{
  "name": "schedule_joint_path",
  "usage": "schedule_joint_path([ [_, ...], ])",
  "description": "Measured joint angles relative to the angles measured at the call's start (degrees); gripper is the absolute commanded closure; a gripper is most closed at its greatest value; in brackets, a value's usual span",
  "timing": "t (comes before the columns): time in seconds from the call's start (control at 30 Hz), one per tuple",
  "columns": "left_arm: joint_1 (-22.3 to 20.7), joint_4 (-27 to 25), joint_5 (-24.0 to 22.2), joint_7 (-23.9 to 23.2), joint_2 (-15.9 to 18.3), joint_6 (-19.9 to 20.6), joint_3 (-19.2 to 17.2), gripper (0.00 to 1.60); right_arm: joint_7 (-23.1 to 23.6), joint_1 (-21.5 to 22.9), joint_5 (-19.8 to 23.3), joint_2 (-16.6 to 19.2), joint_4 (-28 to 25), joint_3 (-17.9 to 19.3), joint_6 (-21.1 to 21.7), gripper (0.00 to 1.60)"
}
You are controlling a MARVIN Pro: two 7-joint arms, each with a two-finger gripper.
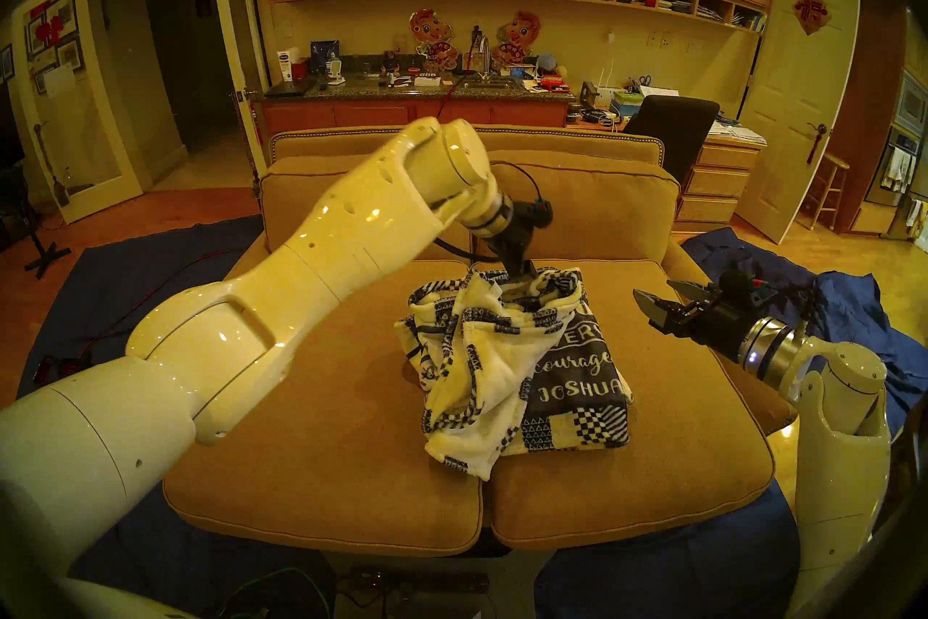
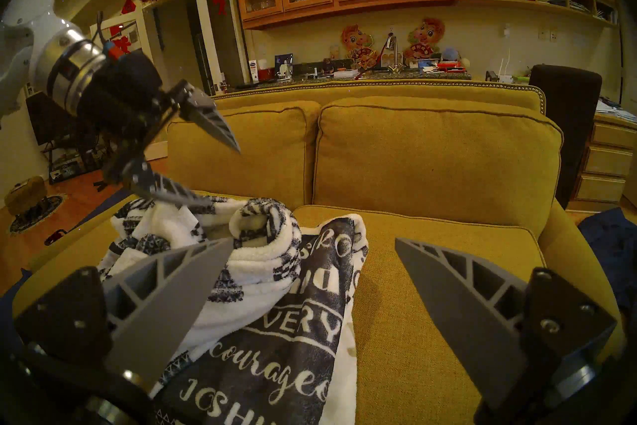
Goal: Fold the blanket in half twice
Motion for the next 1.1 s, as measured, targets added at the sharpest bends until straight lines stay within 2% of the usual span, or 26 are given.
schedule_joint_path([
  [0.2, 3.1, -4.6, -0.2, 1.5, 3.6, 1.2, -4.7, 0.0, 0.0, 0.0, 0.0, 0.0, 0.0, 0.0, 0.0, 0.0],
  [0.27, 5.2, -7.3, -0.7, 2.2, 5.8, 1.6, -7.4, 0.0, 0.0, 0.0, 0.0, 0.0, 0.0, 0.0, 0.0, 0.0],
  [0.57, 11.9, -14.2, -3.5, 4.0, 11.5, 1.4, -13.6, 0.0, 0.0, 0.0, 0.0, 0.0, 0.0, 0.0, 0.0, 0.0],
  [0.73, 16.5, -18.5, -5.7, 5.8, 14.9, -0.2, -16.8, 0.0, 0.0, 0.0, 0.0, 0.0, 0.0, 0.0, 0.0, 0.0],
  [0.9, 20.6, -20.0, -8.2, 8.0, 17.2, -2.4, -19.5, 0.0, 0.0, 0.0, 0.0, 0.0, 0.0, 0.0, 0.0, 0.0],
  [1.1, 25.2, -20.1, -11.9, 11.6, 18.8, -7.2, -22.7, 0.0, 0.0, 0.0, 0.0, 0.0, 0.0, 0.0, 0.0, 0.0],
])
